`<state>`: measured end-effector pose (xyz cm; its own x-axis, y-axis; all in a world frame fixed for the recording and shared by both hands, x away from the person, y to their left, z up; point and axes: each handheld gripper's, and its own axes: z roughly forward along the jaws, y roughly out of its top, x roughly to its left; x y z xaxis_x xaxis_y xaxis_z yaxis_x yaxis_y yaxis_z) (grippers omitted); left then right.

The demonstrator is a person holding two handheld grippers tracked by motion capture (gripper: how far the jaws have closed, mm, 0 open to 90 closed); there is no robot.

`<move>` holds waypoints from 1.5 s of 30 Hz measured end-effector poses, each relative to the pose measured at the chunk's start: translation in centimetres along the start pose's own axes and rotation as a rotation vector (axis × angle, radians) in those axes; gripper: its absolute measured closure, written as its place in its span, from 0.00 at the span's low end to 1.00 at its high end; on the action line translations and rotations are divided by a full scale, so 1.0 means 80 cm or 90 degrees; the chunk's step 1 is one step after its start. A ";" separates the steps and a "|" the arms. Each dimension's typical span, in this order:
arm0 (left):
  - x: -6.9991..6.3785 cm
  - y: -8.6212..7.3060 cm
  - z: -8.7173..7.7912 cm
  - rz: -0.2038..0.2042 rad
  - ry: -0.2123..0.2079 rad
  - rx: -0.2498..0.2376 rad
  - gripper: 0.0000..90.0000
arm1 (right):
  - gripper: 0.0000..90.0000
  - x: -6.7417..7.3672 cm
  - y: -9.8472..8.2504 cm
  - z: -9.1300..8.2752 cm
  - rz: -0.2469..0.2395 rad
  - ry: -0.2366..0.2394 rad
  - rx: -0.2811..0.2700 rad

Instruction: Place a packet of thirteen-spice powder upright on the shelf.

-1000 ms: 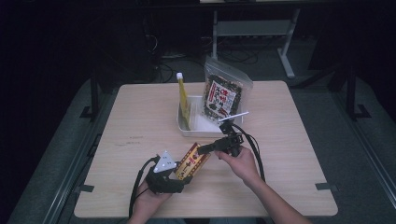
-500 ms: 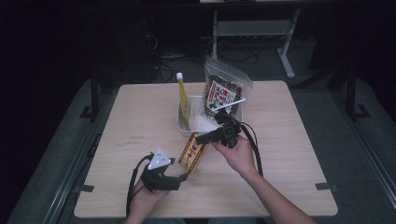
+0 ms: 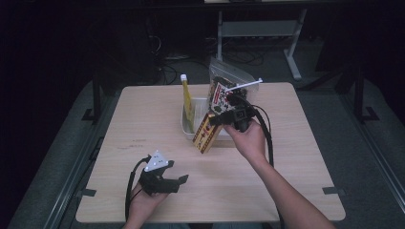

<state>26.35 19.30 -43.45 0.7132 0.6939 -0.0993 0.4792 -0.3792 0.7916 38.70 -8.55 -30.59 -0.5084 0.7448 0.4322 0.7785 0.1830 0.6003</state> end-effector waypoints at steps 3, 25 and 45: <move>0.001 -0.001 -0.001 -0.001 0.000 0.001 0.26 | 0.76 -0.001 0.014 0.002 0.006 -0.023 -0.013; 0.007 -0.003 -0.004 -0.009 -0.003 -0.002 0.26 | 0.76 -0.008 0.078 0.061 0.127 -0.142 -0.103; 0.010 -0.003 -0.008 -0.017 -0.007 -0.007 0.27 | 0.71 -0.002 0.060 0.090 0.149 -0.200 -0.141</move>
<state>26.48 20.36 -43.36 0.7061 0.6965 -0.1275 0.4927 -0.3539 0.7950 45.19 -3.13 -32.59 -0.1649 0.9146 0.3691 0.7444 -0.1301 0.6549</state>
